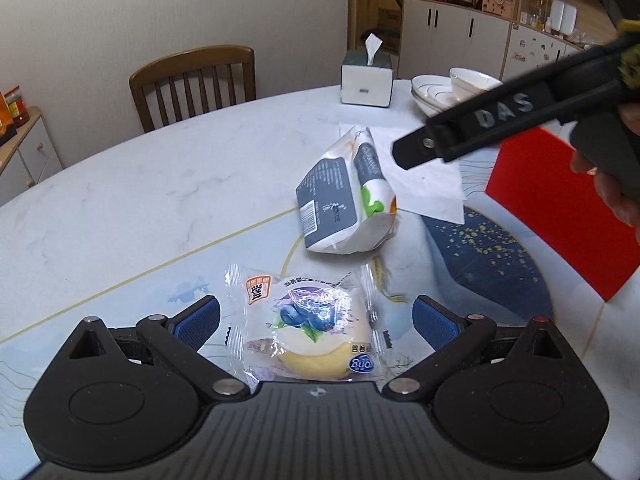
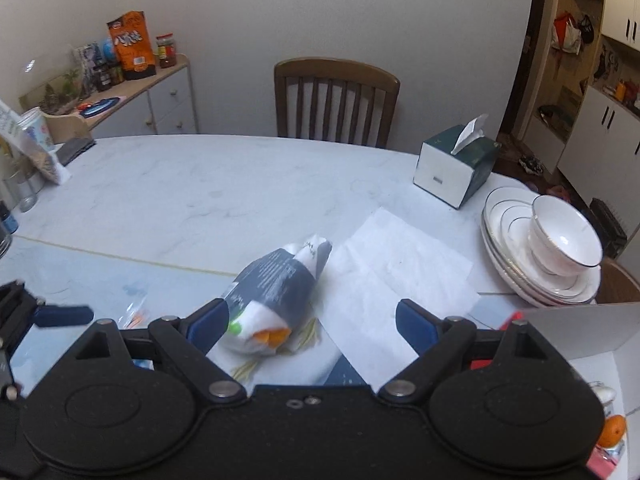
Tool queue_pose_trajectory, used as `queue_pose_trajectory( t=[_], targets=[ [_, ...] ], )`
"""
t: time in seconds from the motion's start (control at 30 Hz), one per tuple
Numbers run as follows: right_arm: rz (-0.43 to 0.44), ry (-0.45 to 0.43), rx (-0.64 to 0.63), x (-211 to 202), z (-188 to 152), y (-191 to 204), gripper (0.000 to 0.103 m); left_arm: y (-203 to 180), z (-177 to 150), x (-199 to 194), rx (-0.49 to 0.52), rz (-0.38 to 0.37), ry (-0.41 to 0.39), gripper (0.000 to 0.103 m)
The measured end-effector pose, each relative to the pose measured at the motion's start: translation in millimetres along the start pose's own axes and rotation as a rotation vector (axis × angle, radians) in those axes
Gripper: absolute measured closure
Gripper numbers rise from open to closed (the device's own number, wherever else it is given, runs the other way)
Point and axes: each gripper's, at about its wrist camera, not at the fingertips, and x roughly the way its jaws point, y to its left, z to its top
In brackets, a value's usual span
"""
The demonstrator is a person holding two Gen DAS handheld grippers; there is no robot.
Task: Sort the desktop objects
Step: 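Grasp the blueberry bun with the left tool while the right grasps the grey snack bag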
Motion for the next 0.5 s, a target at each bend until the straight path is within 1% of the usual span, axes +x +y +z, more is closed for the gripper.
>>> queue_pose_trajectory(
  t=[0.27,0.5],
  targets=[
    [0.008,0.049,0.047,38.2,14.9,3.5,0.013,7.8,-3.3,17.9,-0.028,-0.009,0.024,0.000],
    [0.026,0.105,0.056,68.3,14.5,8.6,0.013,7.7,-7.6,28.3,-0.016,-0.004,0.041,0.000]
  ],
)
